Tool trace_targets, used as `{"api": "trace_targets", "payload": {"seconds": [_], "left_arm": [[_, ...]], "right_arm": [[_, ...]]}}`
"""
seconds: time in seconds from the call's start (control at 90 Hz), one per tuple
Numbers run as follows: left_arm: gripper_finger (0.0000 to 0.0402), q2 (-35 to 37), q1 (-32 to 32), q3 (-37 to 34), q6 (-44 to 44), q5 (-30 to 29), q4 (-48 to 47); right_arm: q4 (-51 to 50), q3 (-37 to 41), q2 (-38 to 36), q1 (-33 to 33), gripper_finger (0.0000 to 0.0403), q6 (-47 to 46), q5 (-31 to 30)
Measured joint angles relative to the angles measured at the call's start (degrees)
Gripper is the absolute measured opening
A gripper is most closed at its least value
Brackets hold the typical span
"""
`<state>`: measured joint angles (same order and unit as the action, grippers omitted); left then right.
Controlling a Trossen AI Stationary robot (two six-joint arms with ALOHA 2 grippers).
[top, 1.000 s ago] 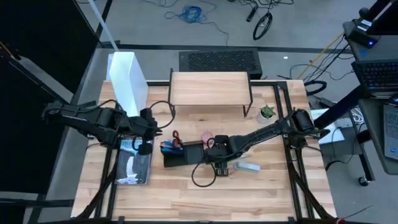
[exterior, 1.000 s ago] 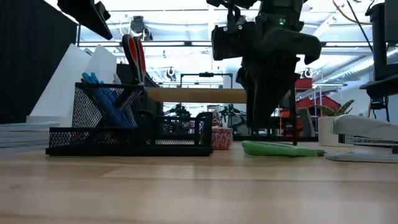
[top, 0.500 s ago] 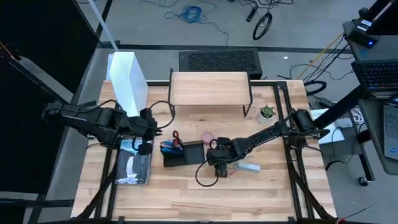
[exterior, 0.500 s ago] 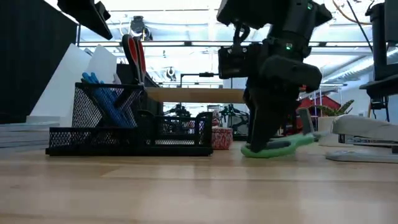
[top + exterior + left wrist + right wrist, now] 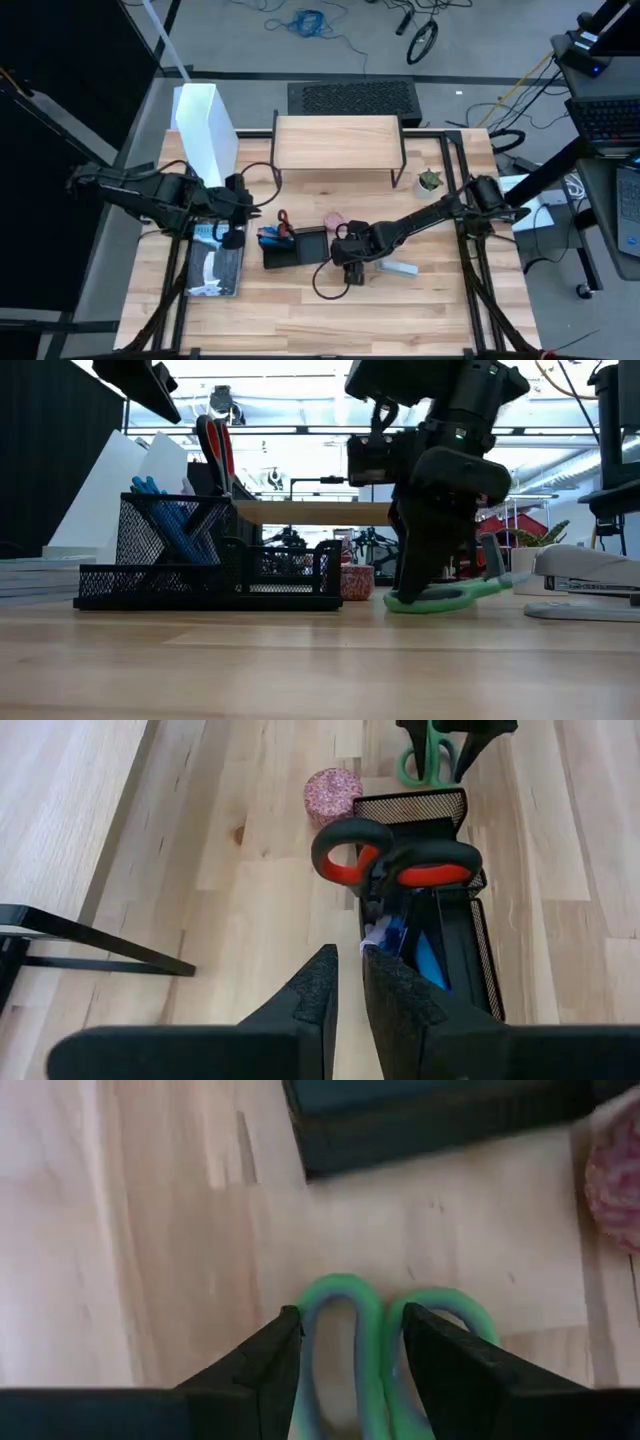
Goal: Stock shelves
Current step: Put the green scissors into the desk organizer
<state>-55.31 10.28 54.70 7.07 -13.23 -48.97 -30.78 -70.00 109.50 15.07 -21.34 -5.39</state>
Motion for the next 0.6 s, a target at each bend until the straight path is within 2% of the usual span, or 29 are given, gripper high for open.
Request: {"api": "trace_targets", "payload": {"seconds": [0.156, 0.478, 0.6], "left_arm": [[0.0038, 0.00, 0.00, 0.00, -0.02, 0.01, -0.02], [0.0038, 0.00, -0.02, 0.00, -0.02, 0.02, -0.02], [0.0038, 0.00, 0.00, 0.00, -0.02, 0.02, -0.02]], "right_arm": [[-0.43, -3.07, -0.02, -0.11, 0.0157, 0.21, -0.15], [-11.93, -5.77, -0.03, -0.21, 0.0157, 1.39, -0.72], [-8.47, -4.34, 0.13, -0.21, 0.0157, 1.44, -0.76]]}}
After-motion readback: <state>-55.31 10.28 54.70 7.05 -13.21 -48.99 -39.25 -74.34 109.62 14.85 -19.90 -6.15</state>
